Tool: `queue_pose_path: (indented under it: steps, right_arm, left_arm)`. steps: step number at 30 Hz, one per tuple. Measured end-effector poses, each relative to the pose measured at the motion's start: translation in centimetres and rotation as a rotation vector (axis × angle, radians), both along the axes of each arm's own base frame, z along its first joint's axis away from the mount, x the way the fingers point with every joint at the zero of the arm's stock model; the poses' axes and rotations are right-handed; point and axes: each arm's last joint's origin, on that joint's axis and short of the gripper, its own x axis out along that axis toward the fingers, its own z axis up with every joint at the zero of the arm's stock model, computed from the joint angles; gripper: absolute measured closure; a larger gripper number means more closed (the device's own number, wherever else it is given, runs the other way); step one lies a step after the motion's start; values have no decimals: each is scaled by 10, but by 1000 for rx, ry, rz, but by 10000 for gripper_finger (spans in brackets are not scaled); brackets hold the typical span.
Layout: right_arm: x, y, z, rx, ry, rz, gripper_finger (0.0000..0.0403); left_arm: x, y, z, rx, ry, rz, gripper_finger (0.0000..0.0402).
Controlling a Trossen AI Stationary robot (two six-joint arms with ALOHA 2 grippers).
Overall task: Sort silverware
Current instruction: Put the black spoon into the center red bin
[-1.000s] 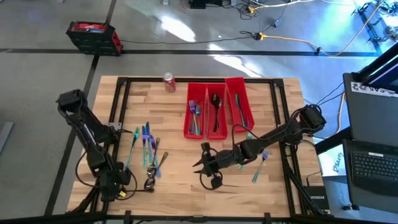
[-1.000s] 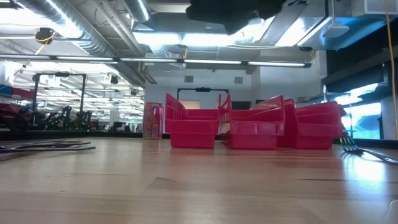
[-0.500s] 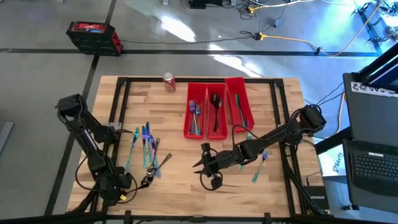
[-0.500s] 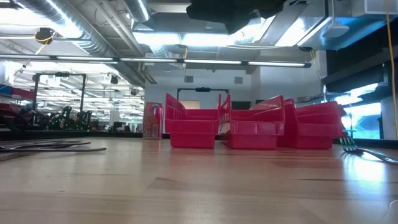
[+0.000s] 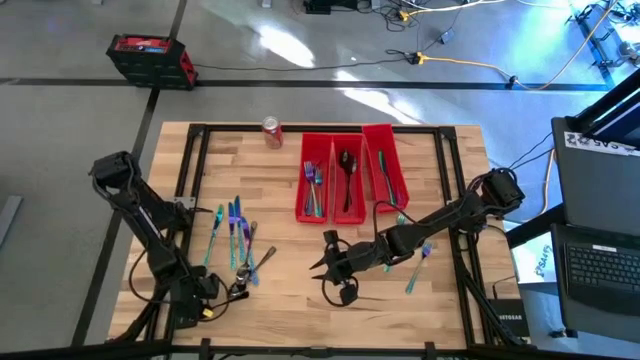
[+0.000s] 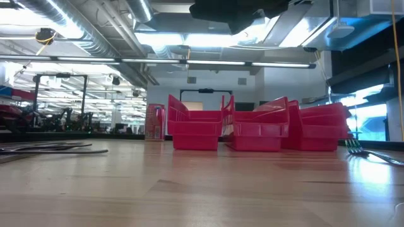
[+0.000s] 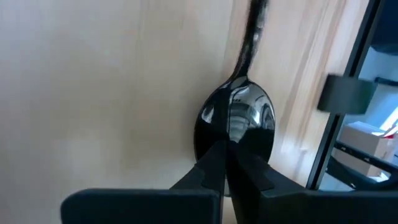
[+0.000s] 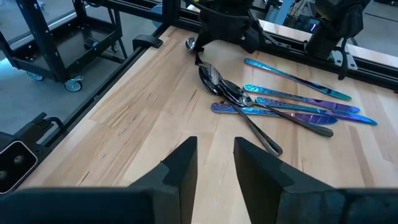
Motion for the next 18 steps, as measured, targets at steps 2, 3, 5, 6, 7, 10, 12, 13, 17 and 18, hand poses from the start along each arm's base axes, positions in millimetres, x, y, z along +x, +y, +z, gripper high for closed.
queue_pose_path:
  steps: [2, 3, 5, 6, 7, 10, 12, 13, 17, 18]
  right_arm:
    - [0, 0, 0, 0, 0, 0, 314]
    - [0, 0, 0, 0, 0, 0, 314]
    - [0, 0, 0, 0, 0, 0, 314]
    - [0, 0, 0, 0, 0, 0, 314]
    - [0, 0, 0, 0, -1, -2, 314]
    - [1, 0, 3, -6, -11, -20, 314]
    - [2, 0, 6, 0, -19, -24, 314]
    - [3, 0, 7, 11, -19, -30, 314]
    - [3, 0, 7, 89, 4, -88, 314]
    - [3, 0, 6, 105, 17, -96, 314]
  left_arm:
    - [5, 2, 0, 0, -10, 7, 401]
    - [7, 4, 0, 1, -17, 8, 401]
    - [12, 6, 0, 3, -33, 8, 401]
    - [15, 8, 0, 4, -43, 9, 401]
    - [18, 9, 0, 5, -53, 7, 401]
    - [27, 14, 1, 13, -85, 20, 401]
    - [32, 18, 1, 21, -101, 27, 401]
    - [35, 20, 1, 24, -108, 30, 401]
    - [47, 30, 1, 41, -142, 27, 401]
    - [50, 32, 1, 46, -153, 24, 401]
